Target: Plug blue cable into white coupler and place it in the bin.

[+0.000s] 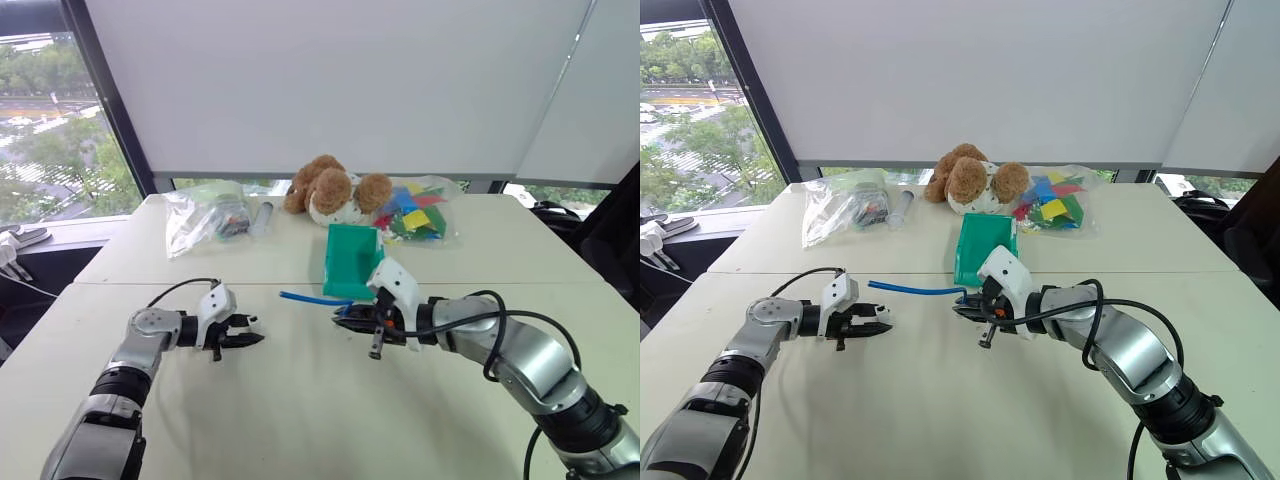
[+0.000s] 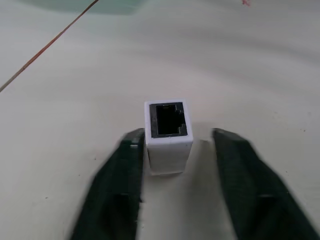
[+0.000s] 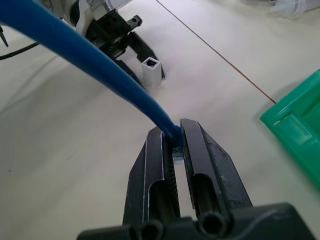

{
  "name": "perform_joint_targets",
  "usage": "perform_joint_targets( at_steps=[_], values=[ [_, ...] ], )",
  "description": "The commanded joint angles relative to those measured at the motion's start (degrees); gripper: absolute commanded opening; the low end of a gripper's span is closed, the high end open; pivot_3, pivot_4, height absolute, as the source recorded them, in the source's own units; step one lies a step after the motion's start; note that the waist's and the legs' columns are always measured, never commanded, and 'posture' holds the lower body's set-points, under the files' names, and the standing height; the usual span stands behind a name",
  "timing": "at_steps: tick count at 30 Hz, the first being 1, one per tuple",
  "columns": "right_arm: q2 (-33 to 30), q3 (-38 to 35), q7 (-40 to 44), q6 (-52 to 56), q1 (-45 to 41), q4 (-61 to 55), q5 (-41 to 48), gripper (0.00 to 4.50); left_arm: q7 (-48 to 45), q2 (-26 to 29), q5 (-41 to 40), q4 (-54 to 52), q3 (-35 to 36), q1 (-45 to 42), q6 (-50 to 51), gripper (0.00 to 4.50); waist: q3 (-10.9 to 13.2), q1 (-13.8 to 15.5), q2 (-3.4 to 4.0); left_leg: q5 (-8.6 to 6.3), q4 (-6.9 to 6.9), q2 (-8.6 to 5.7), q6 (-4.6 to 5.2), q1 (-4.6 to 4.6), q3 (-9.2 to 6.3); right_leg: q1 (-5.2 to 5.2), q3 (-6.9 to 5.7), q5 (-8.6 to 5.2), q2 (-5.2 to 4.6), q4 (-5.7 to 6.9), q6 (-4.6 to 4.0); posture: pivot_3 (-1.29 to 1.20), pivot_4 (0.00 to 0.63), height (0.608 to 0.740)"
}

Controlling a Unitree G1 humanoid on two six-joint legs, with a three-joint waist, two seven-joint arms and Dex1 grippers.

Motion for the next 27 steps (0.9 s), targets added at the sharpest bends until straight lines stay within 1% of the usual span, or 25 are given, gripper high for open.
perform_joint_targets(
  at_steps=[1, 5, 7, 10, 13, 15, 17, 22, 27],
  values=[
    [0.5, -2.1, 0.3, -0.3, -0.3, -2.6, -0.8, 0.0, 1.1, -2.0, -1.3, 0.7, 1.6, -1.8, -1.3, 0.31, 0.0, 0.1, 0.0, 0.0, 0.0, -0.01, 0.0, 0.0, 0.0, 0.0, 0.0, 0.0, 0.0, 0.0, 0.0, 0.0, 0.15, 0.74],
    [0.0, -3.1, 1.5, 0.2, -0.6, -2.7, -0.8, 0.0, -2.7, -5.5, -2.6, -3.9, 0.3, -1.4, -1.4, 0.35, 0.0, 0.2, -0.01, 0.0, 0.02, -0.05, 0.0, -0.01, 0.01, 0.02, -0.01, 0.0, -0.04, 0.0, 0.0, 0.0, 0.15, 0.74],
    [-1.1, -3.4, 3.4, 0.4, -1.0, -2.6, -0.6, 0.0, -5.8, -7.8, -3.6, -7.3, -1.1, -1.3, -0.1, 0.35, 0.0, 0.2, -0.01, 0.0, 0.02, -0.05, 0.0, -0.01, 0.0, 0.01, 0.0, 0.0, -0.04, 0.0, 0.0, 0.0, 0.15, 0.74],
    [-3.0, -3.5, 7.3, 0.1, -1.8, -2.0, -0.2, 0.0, -10.2, -11.1, -3.2, -11.6, -4.9, -1.4, 1.0, 0.35, 0.0, 0.1, -0.01, 0.0, 0.03, -0.06, 0.0, -0.02, 0.01, 0.03, 0.0, 0.0, -0.05, -0.01, 0.0, 0.0, 0.15, 0.74],
    [-4.0, -3.4, 10.7, -0.4, -2.3, -1.1, -0.1, 0.0, -12.9, -13.6, -1.8, -12.1, -8.4, -2.0, 0.4, 0.35, 0.0, 0.0, 0.0, 0.0, 0.03, -0.05, 0.0, -0.01, 0.01, 0.02, 0.0, 0.0, -0.04, -0.01, 0.0, 0.0, 0.15, 0.74],
    [-4.9, -2.4, 12.9, -1.6, -2.1, 0.3, -1.5, 0.0, -14.5, -14.8, 0.1, -9.9, -11.0, -3.0, -1.6, 0.35, 0.0, -0.2, -0.01, 0.0, 0.03, -0.03, 0.0, -0.01, 0.01, 0.01, 0.0, 0.0, -0.01, -0.01, 0.0, 0.0, 0.15, 0.74],
    [-5.2, -1.6, 14.2, -2.8, -1.6, 1.6, -2.8, 0.0, -14.1, -15.9, 1.5, -6.6, -12.1, -4.4, -3.3, 0.35, 0.0, -0.1, 0.0, 0.0, 0.03, -0.03, 0.0, -0.01, 0.0, 0.01, -0.01, 0.0, 0.04, 0.0, 0.0, 0.0, 0.15, 0.74],
    [-3.9, -0.2, 15.8, -3.7, -0.6, 3.4, -4.5, 0.0, -12.9, -17.7, 3.7, 0.4, -12.5, -6.7, -7.5, 0.35, 0.0, 0.0, 0.0, 0.0, 0.04, -0.02, 0.0, -0.01, 0.0, 0.01, -0.01, 0.0, 0.03, 0.0, 0.0, 0.0, 0.15, 0.74],
    [-1.6, 2.4, 16.2, -4.6, -0.6, 5.5, -7.0, 0.0, -11.9, -18.9, 5.5, 4.3, -12.9, -7.8, -10.4, 0.35, 0.0, 0.1, -0.01, 0.0, 0.04, -0.03, 0.0, -0.01, 0.0, 0.01, -0.01, 0.0, 0.0, -0.01, 0.0, 0.0, 0.15, 0.74]
  ],
)
